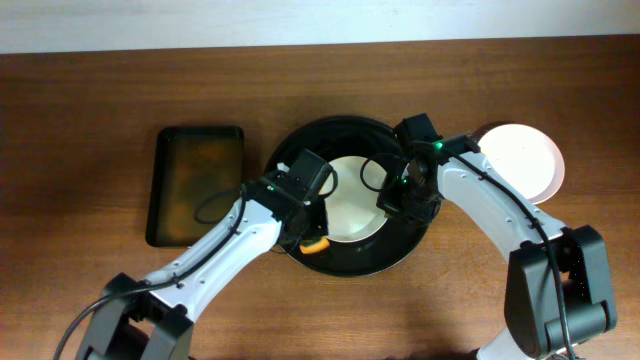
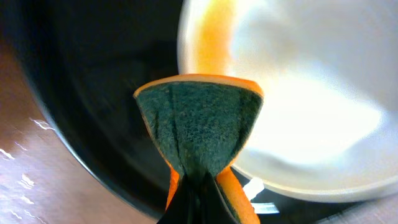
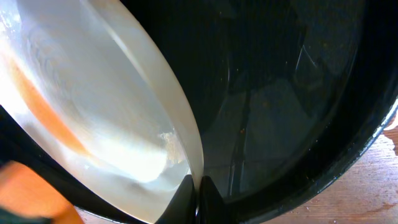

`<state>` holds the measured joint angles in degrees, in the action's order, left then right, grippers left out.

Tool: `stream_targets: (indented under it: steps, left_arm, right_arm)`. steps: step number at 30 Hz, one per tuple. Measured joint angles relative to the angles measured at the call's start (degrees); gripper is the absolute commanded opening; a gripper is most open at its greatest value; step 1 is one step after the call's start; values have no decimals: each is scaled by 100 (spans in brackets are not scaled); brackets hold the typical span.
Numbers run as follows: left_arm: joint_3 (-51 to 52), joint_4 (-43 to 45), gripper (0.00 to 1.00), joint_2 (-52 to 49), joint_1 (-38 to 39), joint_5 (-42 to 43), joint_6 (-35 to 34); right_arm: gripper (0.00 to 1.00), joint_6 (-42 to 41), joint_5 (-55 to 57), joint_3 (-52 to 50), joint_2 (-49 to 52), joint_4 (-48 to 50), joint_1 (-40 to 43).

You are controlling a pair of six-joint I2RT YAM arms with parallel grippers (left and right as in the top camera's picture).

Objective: Clean dirty plates on tray and stack at the side
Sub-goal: 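Tilt the plate with the right gripper and scrub it with the sponge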

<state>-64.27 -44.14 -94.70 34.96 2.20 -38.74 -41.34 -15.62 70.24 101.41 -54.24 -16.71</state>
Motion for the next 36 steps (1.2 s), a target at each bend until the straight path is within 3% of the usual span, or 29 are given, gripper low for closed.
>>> stream_targets:
  steps: [2, 7, 11, 20, 28, 32, 34, 36]
  left_arm:
    - [208, 7, 0, 22, 240, 481, -529]
    - [568, 111, 0, 22, 625, 667, -1886]
    - [568, 35, 0, 22, 625, 662, -2371]
    - [586, 352, 0, 22, 656, 457, -2444]
    - [605, 1060, 0, 20, 409, -1469, -2450]
    - [605, 1097, 0, 20, -61, -2004, -2430]
    - [605, 1099, 0, 20, -240, -1827, -2321]
    - [584, 710, 0, 22, -227, -1134, -2138]
  right_arm:
    - [4, 0, 0, -2, 0, 0, 0]
    - [4, 20, -2, 0, 0, -39, 0]
    - [4, 20, -2, -2, 0, -39, 0]
    - [4, 22, 0, -2, 0, -76, 0]
    - [4, 129, -15, 0, 0, -153, 0]
    - [4, 149, -15, 0, 0, -197, 0]
    - [4, 151, -15, -2, 0, -197, 0]
    - [4, 149, -15, -2, 0, -199, 0]
